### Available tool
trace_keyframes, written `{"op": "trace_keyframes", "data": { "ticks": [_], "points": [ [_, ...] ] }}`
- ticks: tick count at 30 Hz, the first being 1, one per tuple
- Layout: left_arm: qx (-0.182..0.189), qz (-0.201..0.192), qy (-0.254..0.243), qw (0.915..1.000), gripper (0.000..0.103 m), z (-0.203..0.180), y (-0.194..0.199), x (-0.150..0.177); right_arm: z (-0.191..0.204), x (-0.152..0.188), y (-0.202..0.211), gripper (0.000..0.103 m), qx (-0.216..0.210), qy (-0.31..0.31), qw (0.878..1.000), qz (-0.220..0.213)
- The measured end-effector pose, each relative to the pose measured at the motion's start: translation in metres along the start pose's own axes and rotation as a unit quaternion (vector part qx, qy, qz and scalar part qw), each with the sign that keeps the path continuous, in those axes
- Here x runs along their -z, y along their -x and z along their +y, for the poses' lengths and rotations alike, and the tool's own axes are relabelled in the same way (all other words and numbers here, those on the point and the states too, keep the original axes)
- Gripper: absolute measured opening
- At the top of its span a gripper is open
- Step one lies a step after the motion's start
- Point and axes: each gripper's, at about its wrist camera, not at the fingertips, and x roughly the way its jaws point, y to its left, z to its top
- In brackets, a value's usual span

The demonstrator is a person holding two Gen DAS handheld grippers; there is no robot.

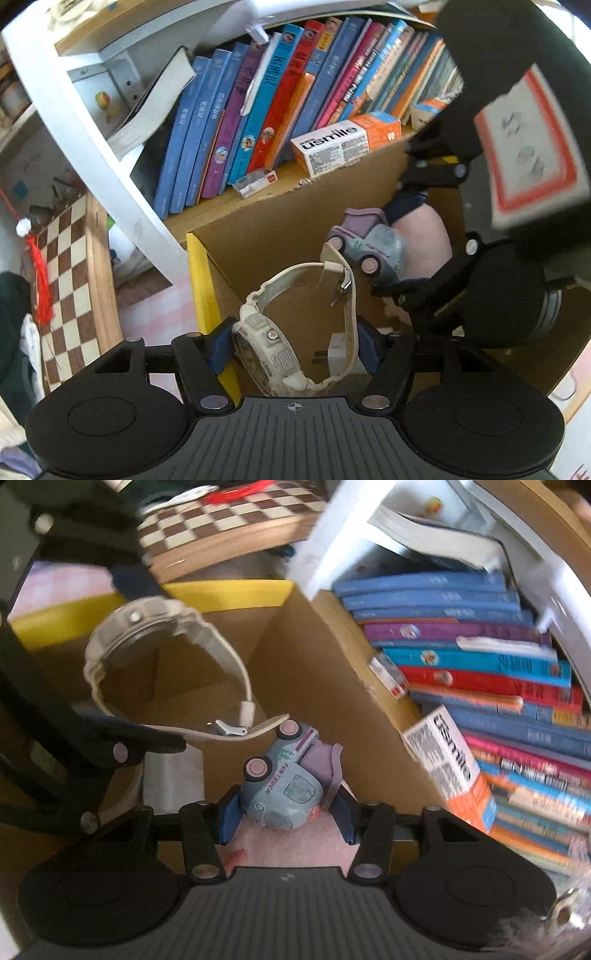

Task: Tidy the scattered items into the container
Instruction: 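Carry the car and wristwatch into the yellow box and open both grippers, then withdraw both tools up from the yellow box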

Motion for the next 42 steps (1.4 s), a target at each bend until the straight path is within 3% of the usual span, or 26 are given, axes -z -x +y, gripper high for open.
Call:
{"op": "trace_keyframes", "data": {
  "ticks": [4,7,11,15,21,28,36,42],
  "points": [
    [-0.007,0.007,-0.013,0.9999,0.071,-0.002,-0.005,0.001,0.009,0.000,-0.003,0.051,0.013,0.037,0.999,-0.002],
    [-0.008,0.011,-0.016,0.9998,0.072,-0.003,-0.006,0.001,0.012,0.000,-0.002,0.065,0.022,0.046,0.999,-0.003],
    [-0.010,0.005,-0.017,0.9998,0.075,-0.005,-0.002,0.001,0.010,0.001,0.002,0.073,0.026,0.044,0.999,-0.008],
    [-0.034,-0.022,-0.030,0.9987,0.085,-0.013,0.010,-0.001,0.005,0.004,0.012,0.078,0.022,0.025,0.999,-0.013],
    [-0.051,-0.072,-0.011,0.9960,0.089,-0.010,0.040,-0.003,-0.015,0.010,0.041,0.082,0.027,-0.065,0.997,-0.029],
    [-0.056,-0.117,0.043,0.9906,0.090,0.001,0.076,0.001,-0.039,0.022,0.083,0.083,0.029,-0.211,0.975,-0.064],
    [-0.042,-0.156,0.114,0.9802,0.095,0.020,0.118,0.017,-0.037,0.042,0.136,0.083,0.068,-0.285,0.952,-0.094],
    [-0.042,-0.170,0.131,0.9758,0.095,0.024,0.147,0.040,-0.021,0.064,0.179,0.085,0.101,-0.314,0.938,-0.108]
  ]
}}
